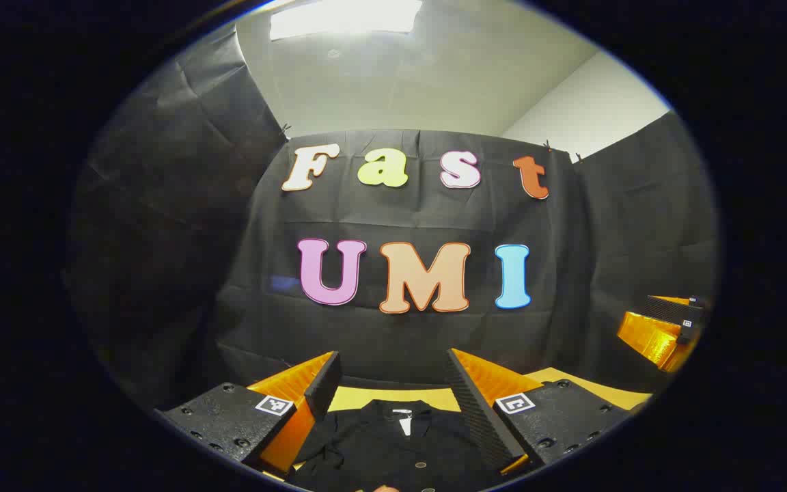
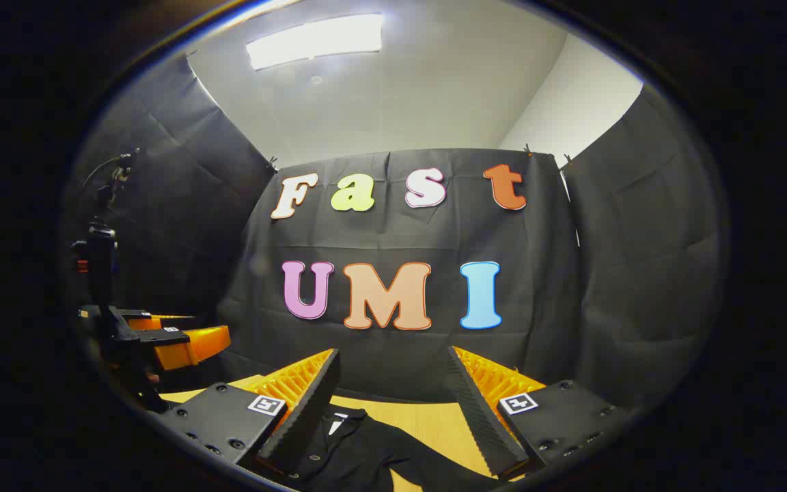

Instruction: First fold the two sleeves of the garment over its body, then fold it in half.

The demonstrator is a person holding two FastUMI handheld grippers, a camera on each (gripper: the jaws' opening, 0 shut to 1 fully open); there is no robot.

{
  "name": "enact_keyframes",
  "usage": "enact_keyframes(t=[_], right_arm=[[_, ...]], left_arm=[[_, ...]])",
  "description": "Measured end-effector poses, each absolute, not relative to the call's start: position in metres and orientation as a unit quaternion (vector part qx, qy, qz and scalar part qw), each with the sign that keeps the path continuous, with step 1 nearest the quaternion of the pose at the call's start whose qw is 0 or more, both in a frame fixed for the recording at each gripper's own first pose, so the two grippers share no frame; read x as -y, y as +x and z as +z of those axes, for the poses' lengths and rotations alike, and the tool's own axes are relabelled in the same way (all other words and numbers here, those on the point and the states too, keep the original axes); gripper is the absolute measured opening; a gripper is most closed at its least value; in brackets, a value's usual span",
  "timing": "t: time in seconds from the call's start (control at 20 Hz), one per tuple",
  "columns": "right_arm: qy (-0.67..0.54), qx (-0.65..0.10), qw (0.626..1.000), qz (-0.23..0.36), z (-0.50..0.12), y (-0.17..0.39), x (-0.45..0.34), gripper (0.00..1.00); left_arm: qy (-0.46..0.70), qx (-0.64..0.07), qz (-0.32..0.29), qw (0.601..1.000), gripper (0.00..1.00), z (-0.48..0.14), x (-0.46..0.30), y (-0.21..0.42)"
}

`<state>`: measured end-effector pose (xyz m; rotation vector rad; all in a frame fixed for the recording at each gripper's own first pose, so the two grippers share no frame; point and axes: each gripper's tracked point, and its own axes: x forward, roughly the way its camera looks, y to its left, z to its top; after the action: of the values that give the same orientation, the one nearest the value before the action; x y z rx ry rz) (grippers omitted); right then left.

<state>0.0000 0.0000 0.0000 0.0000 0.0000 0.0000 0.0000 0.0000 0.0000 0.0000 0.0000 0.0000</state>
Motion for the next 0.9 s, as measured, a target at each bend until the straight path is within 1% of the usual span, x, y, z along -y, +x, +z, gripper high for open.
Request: enact_keyframes(t=[0.25,0.7,0.75,0.9], right_arm=[[-0.006,0.015,1.000,0.006,0.004,0.014,0.000,0.99],[0.023,-0.014,0.999,0.037,-0.020,0.034,-0.013,0.99],[0.023,-0.017,0.999,0.040,-0.022,0.036,-0.015,0.96],[0.018,-0.018,0.998,0.054,-0.023,0.039,-0.018,0.98]], left_arm=[[0.012,0.005,0.008,1.000,0.92,0.004,-0.003,0.008],[0.033,-0.011,0.042,0.999,0.92,-0.001,-0.027,0.006],[0.034,-0.011,0.044,0.998,0.92,-0.001,-0.029,0.006],[0.035,-0.012,0.054,0.998,0.92,-0.001,-0.032,0.007]])
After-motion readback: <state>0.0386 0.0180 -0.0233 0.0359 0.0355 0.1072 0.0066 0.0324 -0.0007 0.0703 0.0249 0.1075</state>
